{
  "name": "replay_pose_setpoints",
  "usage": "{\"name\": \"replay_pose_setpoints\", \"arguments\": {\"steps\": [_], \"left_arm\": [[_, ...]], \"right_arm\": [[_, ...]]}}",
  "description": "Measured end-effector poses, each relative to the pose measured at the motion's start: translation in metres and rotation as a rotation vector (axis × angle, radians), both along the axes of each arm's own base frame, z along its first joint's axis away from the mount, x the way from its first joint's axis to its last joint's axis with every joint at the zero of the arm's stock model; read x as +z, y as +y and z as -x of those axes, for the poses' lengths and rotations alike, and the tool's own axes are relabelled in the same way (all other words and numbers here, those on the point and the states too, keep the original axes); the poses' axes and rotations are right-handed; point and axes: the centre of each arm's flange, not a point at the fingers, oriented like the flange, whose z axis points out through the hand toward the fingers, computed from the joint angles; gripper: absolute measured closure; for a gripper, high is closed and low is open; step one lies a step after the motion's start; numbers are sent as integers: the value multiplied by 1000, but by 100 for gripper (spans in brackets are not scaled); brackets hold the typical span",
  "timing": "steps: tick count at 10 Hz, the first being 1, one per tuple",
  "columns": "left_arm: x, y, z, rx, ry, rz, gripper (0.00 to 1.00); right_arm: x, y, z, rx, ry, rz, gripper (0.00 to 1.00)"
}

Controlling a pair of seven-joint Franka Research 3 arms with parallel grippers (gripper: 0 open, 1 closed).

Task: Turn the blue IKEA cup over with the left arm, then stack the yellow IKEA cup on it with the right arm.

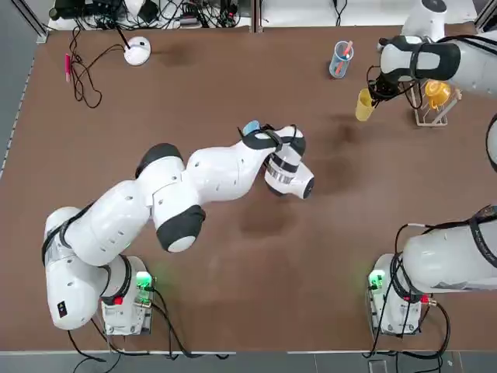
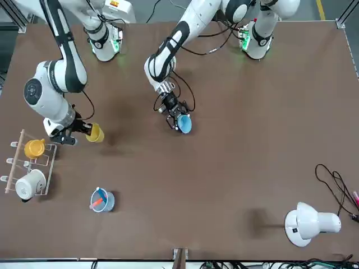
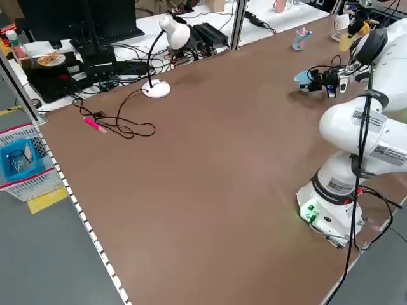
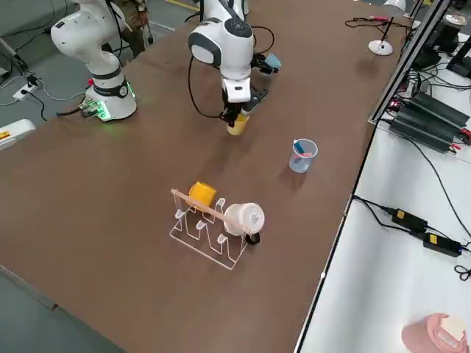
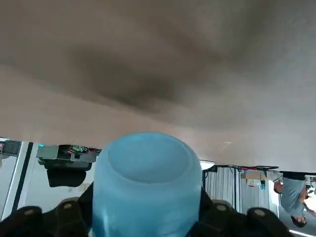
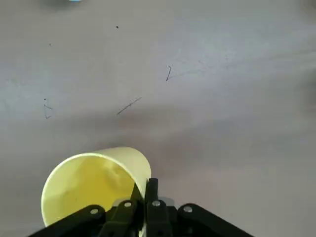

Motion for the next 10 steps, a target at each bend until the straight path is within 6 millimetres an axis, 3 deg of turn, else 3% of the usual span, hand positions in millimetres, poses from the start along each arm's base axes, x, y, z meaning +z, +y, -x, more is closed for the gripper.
{"name": "replay_pose_setpoints", "arguments": {"steps": [2,7,10], "left_arm": [[2,-1,0,1,-3,5,19],[3,-2,-1,7,-14,21,15],[5,-3,-2,14,-25,34,1]], "right_arm": [[1,0,0,0,-1,0,95],[1,0,-1,0,-1,0,95],[2,0,-1,0,-2,0,95]]}}
